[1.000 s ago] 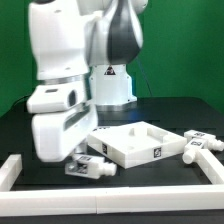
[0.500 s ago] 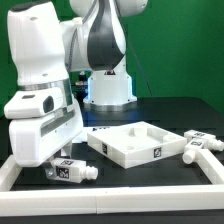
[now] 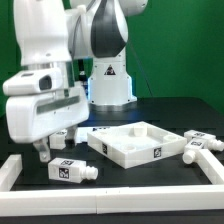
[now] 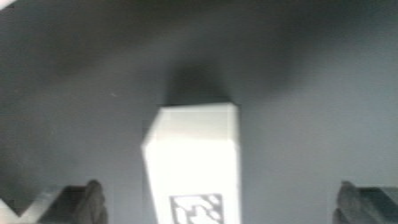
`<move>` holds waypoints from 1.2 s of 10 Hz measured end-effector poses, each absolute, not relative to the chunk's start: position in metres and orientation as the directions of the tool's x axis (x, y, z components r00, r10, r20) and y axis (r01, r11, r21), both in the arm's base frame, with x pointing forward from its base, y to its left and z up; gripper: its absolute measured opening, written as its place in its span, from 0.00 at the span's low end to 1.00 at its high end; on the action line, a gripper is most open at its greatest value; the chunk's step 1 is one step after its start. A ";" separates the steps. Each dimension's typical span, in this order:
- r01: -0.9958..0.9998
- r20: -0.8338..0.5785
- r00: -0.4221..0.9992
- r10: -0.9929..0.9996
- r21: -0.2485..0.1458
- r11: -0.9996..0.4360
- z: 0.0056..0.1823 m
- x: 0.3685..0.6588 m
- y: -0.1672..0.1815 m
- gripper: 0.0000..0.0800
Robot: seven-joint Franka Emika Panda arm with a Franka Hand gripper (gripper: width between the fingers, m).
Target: Assemble one leg
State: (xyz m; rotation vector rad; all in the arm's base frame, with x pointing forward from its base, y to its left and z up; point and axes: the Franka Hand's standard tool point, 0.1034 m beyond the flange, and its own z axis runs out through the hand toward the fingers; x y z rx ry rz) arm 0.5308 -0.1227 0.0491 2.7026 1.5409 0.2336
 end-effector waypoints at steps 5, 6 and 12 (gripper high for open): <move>0.778 0.156 0.593 0.790 0.141 -0.612 0.057 0.529 -0.071 0.81; 0.793 0.152 0.574 0.805 0.144 -0.593 0.057 0.529 -0.070 0.81; 0.400 0.252 0.884 0.394 0.029 -0.916 0.081 0.535 0.061 0.81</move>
Offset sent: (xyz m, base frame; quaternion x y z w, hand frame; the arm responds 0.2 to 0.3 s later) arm 0.0000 0.0000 0.0000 0.0000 0.0000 0.0000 1.0000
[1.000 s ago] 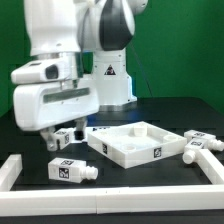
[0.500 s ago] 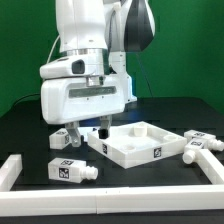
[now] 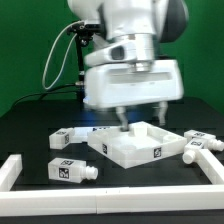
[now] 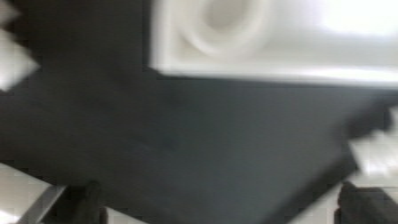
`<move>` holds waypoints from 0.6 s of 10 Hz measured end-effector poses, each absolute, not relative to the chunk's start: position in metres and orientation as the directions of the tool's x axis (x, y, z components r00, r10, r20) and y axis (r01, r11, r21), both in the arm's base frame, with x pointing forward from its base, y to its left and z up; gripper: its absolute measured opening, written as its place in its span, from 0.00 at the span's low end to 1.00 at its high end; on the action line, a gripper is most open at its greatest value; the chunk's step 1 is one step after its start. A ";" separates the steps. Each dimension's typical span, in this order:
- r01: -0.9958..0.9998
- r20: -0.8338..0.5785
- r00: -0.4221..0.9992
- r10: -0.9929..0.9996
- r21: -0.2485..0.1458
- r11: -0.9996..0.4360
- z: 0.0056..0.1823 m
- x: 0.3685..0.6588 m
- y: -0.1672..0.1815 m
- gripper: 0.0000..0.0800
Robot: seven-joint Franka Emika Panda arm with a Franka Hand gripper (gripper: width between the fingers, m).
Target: Assemble one leg
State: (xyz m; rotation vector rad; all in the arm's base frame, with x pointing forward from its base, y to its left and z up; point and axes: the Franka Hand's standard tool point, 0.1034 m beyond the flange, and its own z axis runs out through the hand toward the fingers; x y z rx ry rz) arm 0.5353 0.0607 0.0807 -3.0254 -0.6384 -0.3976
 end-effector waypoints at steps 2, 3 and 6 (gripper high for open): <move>0.198 0.258 0.949 0.183 -0.033 -0.980 0.078 0.542 0.070 0.81; 0.150 0.256 0.957 0.133 -0.046 -0.988 0.078 0.542 0.069 0.81; -0.076 0.222 0.970 -0.100 -0.114 -0.991 0.077 0.538 0.076 0.81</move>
Offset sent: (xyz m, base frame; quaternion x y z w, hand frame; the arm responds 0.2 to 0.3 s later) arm 0.0000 0.0000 0.0000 0.0000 0.0000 0.1938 0.9810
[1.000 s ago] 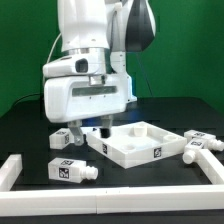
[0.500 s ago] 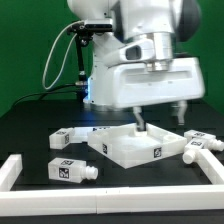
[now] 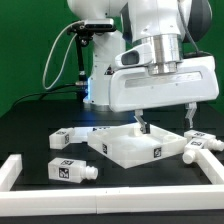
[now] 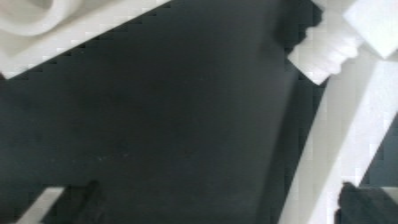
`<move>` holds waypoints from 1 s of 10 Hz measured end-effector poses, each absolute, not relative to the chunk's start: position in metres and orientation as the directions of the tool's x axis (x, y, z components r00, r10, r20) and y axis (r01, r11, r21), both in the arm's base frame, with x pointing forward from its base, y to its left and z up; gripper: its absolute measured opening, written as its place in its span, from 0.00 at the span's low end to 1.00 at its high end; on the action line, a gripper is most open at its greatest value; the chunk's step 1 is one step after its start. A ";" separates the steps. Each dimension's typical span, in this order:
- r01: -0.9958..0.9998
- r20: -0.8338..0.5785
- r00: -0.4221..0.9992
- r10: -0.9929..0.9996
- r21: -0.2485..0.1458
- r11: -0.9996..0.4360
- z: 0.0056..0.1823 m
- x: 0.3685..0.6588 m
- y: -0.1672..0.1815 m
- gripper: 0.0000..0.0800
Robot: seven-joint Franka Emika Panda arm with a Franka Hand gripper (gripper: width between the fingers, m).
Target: Assemble one leg
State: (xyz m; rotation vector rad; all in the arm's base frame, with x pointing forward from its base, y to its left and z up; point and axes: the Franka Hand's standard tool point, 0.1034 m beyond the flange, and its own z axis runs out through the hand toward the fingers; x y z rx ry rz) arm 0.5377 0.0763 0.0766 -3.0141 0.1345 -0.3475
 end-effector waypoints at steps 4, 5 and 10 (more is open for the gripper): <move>-0.618 -0.022 0.781 -0.625 -0.177 -0.766 0.060 0.513 0.124 0.81; -0.586 -0.009 0.804 -0.594 -0.182 -0.790 0.061 0.516 0.123 0.81; -0.468 0.003 0.881 -0.474 -0.147 -0.871 0.052 0.501 0.161 0.81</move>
Offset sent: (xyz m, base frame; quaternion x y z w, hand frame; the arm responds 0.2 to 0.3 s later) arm -0.0105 0.0393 -0.0255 -0.0107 -0.1149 0.4128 0.9035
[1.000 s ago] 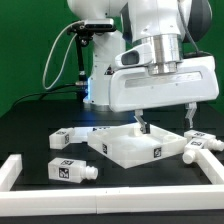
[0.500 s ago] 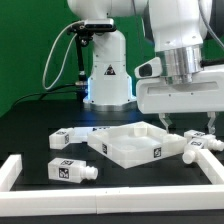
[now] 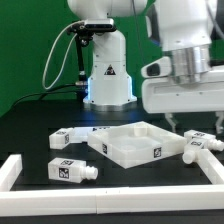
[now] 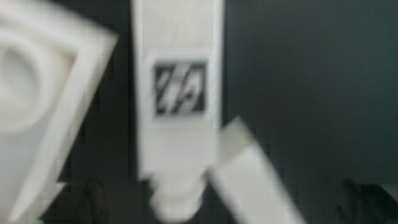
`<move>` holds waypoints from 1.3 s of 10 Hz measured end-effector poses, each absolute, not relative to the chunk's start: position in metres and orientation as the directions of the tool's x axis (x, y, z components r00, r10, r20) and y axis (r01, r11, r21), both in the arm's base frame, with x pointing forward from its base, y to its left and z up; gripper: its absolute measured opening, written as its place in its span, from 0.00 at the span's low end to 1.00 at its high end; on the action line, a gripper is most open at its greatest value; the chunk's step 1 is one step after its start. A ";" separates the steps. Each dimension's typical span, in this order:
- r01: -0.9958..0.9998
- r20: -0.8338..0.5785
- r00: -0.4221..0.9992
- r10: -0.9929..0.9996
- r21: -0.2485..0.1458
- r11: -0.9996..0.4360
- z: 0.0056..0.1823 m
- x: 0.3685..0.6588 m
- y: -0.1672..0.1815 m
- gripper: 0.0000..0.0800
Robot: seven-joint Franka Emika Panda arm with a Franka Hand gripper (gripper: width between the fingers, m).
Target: Assemble one leg
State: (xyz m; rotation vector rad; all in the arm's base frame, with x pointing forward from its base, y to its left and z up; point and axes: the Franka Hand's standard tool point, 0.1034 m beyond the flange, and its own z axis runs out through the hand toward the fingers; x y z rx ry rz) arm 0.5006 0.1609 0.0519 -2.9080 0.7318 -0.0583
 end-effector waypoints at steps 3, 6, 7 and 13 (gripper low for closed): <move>-0.431 0.000 0.900 -0.435 -0.147 -0.890 0.047 0.499 0.163 0.81; -0.435 -0.003 0.898 -0.439 -0.142 -0.889 0.044 0.499 0.159 0.81; -0.438 -0.007 0.897 -0.442 -0.138 -0.888 0.040 0.498 0.156 0.81; -0.424 0.019 0.902 -0.430 -0.138 -0.895 0.016 0.495 0.157 0.81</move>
Offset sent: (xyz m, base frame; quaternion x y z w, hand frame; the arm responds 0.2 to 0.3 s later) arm 0.0000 0.0000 0.0000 0.0000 0.0000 0.0000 1.0000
